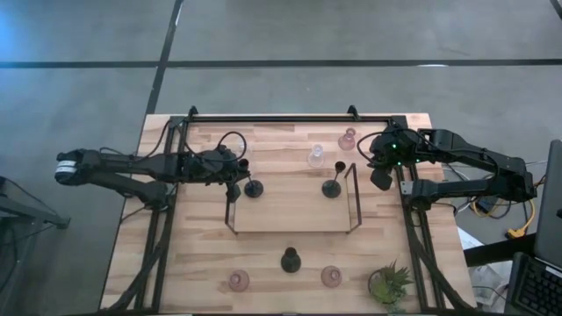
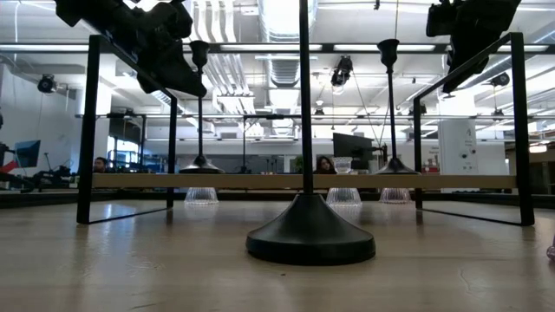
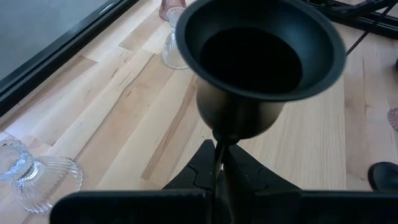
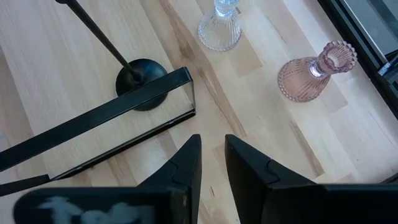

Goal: Pick & Place candle stick holders
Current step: Put the left black candle holder on the shelf

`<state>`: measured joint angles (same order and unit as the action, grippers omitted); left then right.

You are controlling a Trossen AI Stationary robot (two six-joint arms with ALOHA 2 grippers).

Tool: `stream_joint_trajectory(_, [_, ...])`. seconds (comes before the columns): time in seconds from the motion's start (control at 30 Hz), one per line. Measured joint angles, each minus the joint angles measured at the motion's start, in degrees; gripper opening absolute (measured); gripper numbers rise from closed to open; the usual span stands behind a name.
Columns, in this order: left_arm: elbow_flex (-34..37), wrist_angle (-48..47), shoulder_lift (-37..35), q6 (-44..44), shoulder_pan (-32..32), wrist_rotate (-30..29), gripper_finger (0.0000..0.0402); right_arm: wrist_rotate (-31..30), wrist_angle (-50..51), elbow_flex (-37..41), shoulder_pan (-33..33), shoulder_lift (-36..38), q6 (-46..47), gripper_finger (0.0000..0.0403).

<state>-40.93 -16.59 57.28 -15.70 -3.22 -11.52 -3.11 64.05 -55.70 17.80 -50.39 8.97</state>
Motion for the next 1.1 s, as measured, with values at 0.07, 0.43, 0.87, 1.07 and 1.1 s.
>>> stream_joint_trajectory(0.07, [0.0,0.0,-0.1,0.0,0.0,0.0,0.0015,0.0,0.0,0.0,0.0,0.0,0.0,0.0069])
stream_joint_trajectory(0.43, [-0.1,0.0,-0.1,0.5,0.0,0.1,0.0015,0.0,0.0,0.0,0.0,0.0,0.0,0.0088])
stream_joint_trajectory(0.87, [-0.2,-0.7,-0.5,0.6,0.0,0.1,0.0015,0.0,0.0,0.0,0.0,0.0,0.0,0.0076])
stream_joint_trajectory(1.07, [-0.2,-0.7,-0.5,0.6,0.0,0.0,0.0025,0.0,0.0,0.0,0.0,0.0,0.0,0.0067])
stream_joint_trajectory(1.1, [-0.2,-0.7,-0.5,0.7,0.0,0.0,0.0034,0.0,0.0,0.0,0.0,0.0,0.0,0.0066])
